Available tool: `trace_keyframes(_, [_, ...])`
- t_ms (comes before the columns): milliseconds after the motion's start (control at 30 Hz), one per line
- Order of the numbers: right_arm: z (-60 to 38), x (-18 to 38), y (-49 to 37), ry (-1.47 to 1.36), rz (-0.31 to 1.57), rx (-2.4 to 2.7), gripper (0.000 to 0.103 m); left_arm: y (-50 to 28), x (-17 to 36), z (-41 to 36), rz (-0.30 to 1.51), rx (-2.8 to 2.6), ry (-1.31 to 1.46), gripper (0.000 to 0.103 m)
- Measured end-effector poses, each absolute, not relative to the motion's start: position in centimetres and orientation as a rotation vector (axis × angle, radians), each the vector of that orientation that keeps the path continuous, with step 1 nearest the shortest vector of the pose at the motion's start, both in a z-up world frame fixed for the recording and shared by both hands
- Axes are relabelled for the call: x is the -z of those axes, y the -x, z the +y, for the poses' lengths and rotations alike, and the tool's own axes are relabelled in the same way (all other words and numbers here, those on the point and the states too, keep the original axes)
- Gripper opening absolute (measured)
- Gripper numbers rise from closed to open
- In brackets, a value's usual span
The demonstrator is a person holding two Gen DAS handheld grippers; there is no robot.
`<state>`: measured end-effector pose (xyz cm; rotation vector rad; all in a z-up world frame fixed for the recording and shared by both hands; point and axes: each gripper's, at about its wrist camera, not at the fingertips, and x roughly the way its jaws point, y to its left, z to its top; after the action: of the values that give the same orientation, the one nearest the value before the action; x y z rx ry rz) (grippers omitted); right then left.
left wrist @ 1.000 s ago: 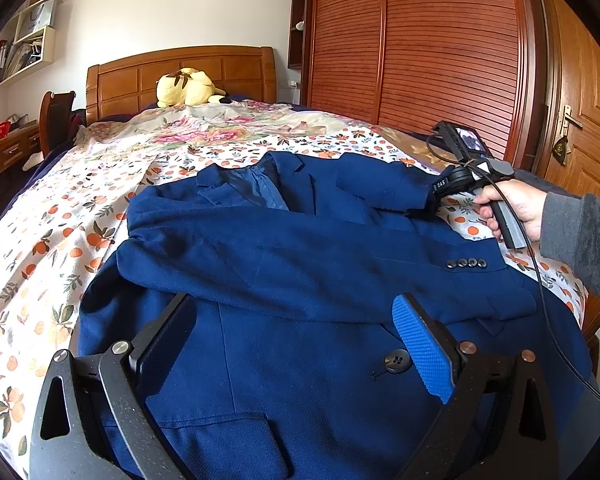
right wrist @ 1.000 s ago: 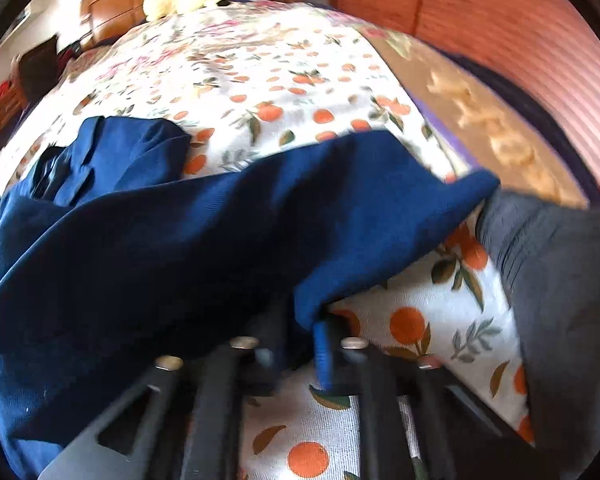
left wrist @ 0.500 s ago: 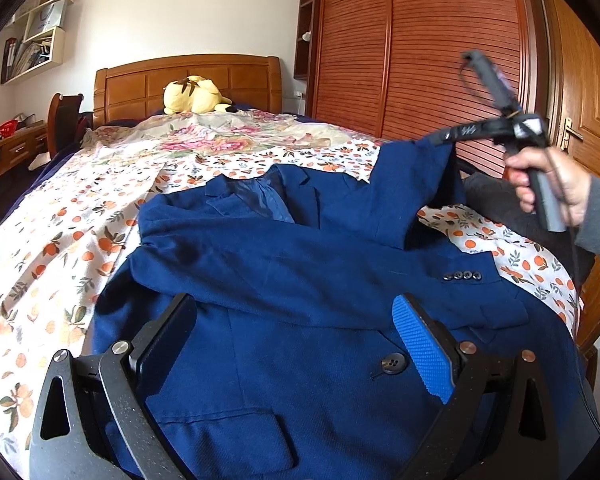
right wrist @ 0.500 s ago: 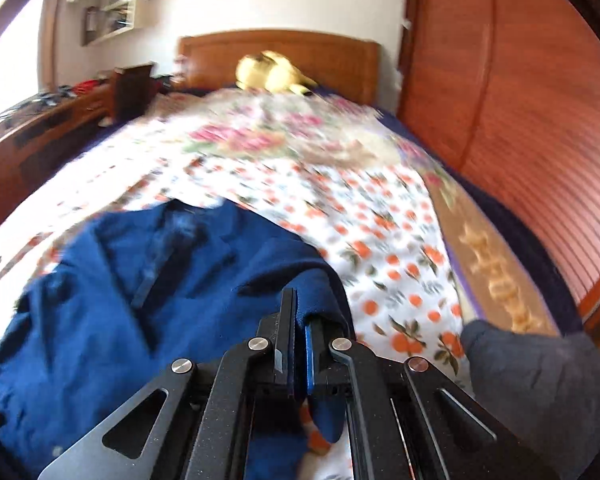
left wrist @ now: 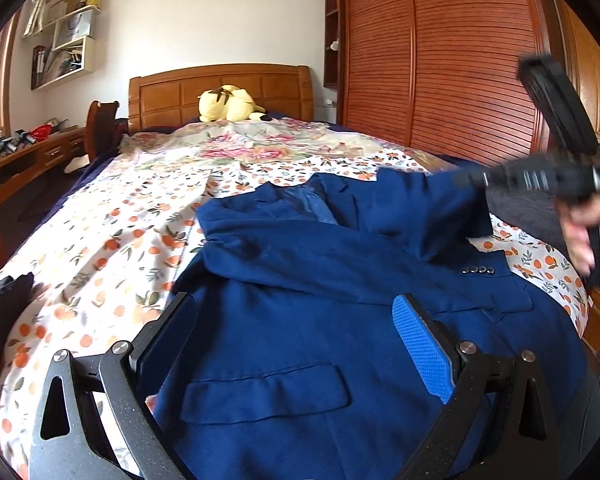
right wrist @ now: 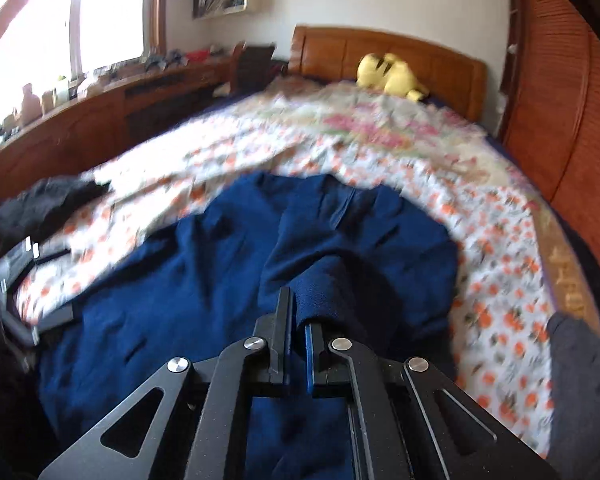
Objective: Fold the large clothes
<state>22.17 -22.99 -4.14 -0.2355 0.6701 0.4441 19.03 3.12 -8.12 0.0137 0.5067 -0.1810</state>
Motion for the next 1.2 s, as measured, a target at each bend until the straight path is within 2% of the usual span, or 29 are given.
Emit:
trace_keyframes(67, [-23.1,5.8,-21.1,0.243,0.725,-0.446,0.003,-18.8,8.0,3.3,0.506,0.172,-0.014,0.099])
trace_keyframes(167, [-23.8,7.6,-19.5,0.258,0.776,-0.428,0.017,-18.6,8.1,3.5,0.509,0.166,-0.013,0.099])
trace_keyframes(233, [-24.8,7.9,-18.6,0.249,0.79,-0.422,0.034,-18.4,8.3,3.5,0.513,0.165,-0.015,0.099])
trace_keyframes(400, [-26.5,6.0,-16.6,0.235,0.755,-0.382,0.05,-18.0,9.2,3.3,0.534,0.172,-0.024,0.099])
trace_keyframes(667, [-27.7,6.3,-18.4,0.193,0.74,-0.267,0.053,-17.9,9.8,3.2,0.555,0.174,-0.029,0.099])
trace_keyframes(1200, [-25.1,13.2,-25.8,0.021,0.894,-0.26,0.055,-18.0,10.1,3.5,0.573,0.168,-0.032,0.099])
